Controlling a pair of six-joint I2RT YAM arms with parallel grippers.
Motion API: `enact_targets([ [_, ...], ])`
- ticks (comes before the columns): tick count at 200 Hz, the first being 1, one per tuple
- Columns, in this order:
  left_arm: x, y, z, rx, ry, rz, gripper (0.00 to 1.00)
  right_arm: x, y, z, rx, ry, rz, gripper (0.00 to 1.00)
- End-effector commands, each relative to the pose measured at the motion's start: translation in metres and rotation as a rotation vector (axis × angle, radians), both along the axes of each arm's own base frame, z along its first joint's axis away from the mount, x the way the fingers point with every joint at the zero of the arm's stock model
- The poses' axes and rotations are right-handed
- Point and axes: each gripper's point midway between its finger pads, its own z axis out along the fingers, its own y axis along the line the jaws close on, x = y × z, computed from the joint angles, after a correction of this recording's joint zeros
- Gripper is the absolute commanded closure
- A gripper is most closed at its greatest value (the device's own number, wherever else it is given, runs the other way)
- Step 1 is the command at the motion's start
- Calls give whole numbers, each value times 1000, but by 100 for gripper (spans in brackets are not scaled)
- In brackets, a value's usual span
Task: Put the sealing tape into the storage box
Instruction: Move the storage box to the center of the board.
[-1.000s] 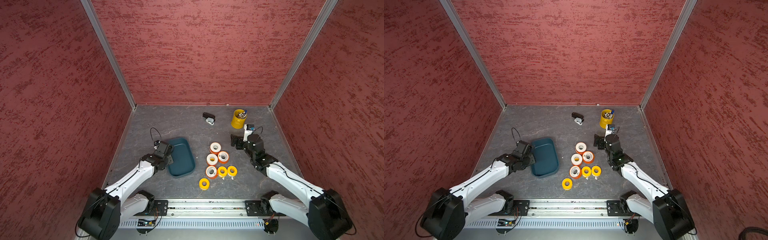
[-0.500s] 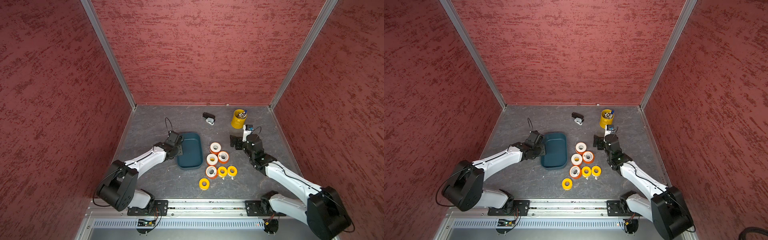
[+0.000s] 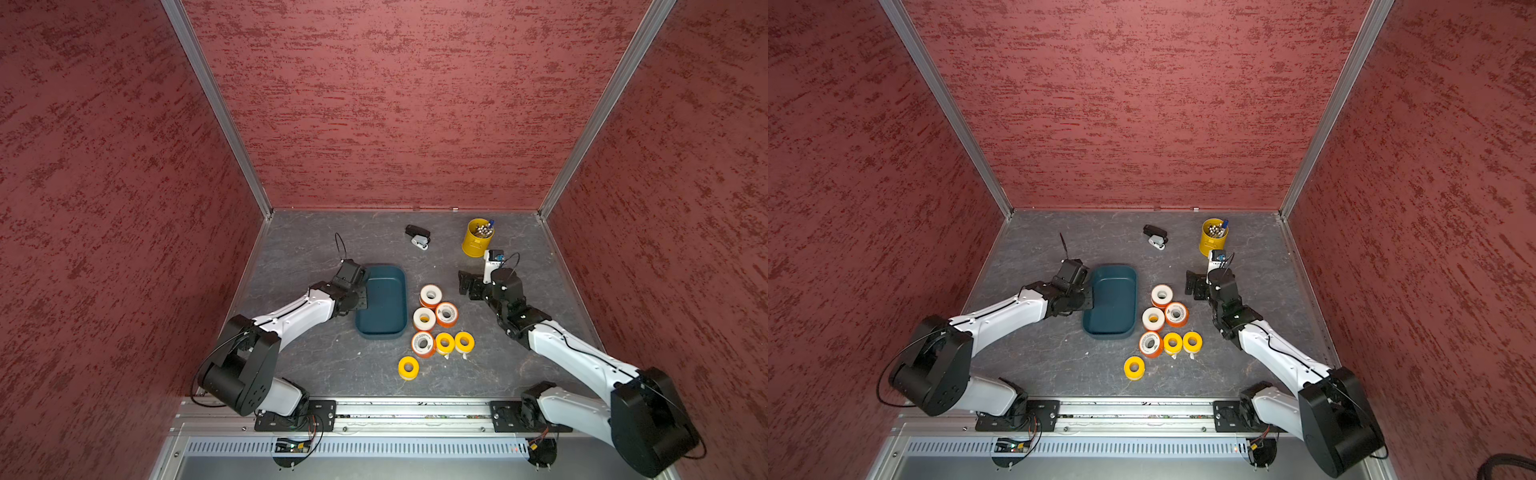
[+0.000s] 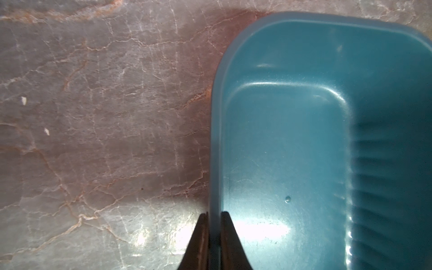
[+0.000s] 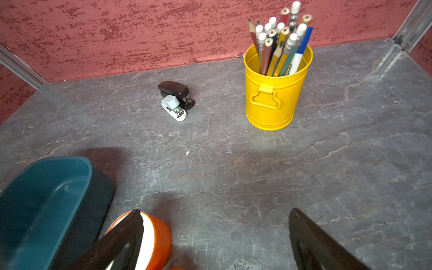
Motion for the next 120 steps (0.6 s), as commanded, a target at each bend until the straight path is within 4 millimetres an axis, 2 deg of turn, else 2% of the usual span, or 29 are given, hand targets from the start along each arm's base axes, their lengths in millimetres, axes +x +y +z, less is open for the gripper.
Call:
enact_targets([
  [1,-3,7,0,24,19,-12,83,1,5,4,8,-16,20,2],
  [70,-1,10,8,23,4,-17,77,2,7,2,10,-10,26,2],
  [86,-2,10,9,21,-2,-18,68,3,4,2,13,-9,9,2],
  [105,-2,9,15,5,-16,-19,66,3,4,0,8,-7,7,2],
  [120,-3,9,21,-5,-27,-19,55,4,5,-1,8,0,8,2],
])
